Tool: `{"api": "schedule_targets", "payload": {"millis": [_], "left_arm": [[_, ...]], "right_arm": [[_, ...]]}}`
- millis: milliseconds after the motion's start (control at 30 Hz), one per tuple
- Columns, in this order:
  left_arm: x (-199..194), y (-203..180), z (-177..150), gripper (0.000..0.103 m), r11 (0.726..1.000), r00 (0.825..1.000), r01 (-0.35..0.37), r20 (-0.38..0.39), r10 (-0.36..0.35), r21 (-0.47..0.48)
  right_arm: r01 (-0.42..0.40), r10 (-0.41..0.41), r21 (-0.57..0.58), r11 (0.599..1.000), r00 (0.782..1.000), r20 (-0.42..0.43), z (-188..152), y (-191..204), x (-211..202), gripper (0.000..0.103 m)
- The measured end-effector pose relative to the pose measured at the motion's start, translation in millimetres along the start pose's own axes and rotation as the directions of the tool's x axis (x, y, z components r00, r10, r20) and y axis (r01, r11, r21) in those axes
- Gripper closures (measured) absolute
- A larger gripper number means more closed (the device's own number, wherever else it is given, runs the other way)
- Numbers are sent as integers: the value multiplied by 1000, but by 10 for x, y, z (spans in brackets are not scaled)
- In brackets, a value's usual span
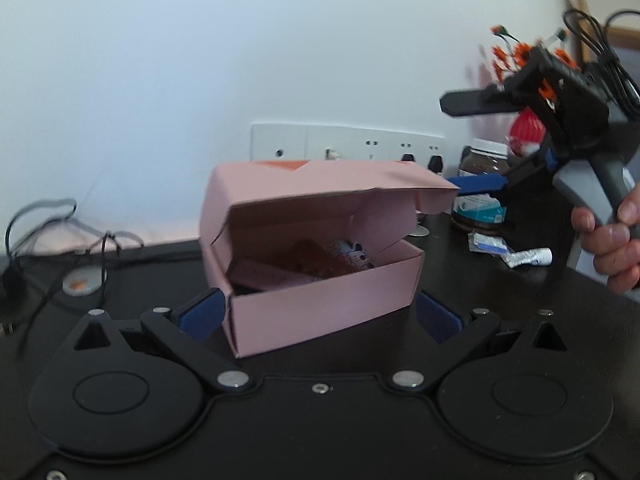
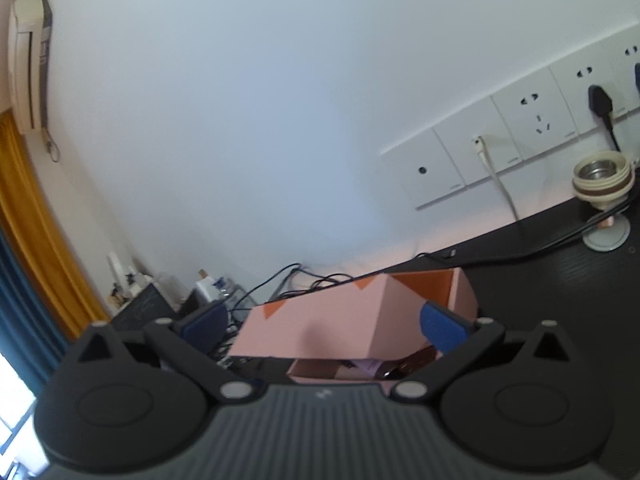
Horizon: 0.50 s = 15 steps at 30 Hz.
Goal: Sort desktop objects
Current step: 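Fold the lid down over the box opening with the right gripper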
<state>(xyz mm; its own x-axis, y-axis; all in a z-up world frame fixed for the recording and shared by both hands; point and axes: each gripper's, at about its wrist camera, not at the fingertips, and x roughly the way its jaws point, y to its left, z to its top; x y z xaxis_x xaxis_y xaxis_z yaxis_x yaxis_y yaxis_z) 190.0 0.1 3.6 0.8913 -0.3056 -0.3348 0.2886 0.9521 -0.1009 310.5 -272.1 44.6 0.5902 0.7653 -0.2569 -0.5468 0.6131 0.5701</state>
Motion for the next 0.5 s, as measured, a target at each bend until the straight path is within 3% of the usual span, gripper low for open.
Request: {"api": "schedule_targets", "payload": {"millis": [133,300,500], "left_arm": [[-37,113,-15,0,1000,1000,-2,20,2,-27],[-59,232,2,0,997,1000,-7,27,10,-81],[-125,201,61,0,998,998,-25,61,28,-62]], "right_arm": [[82,-82,31,996,997,9,-42,-8,203,1],[128,-136,115,985,989,63,-61,-12,399,1],[208,-213,99,973,976,39,-117,34,596,1]]}}
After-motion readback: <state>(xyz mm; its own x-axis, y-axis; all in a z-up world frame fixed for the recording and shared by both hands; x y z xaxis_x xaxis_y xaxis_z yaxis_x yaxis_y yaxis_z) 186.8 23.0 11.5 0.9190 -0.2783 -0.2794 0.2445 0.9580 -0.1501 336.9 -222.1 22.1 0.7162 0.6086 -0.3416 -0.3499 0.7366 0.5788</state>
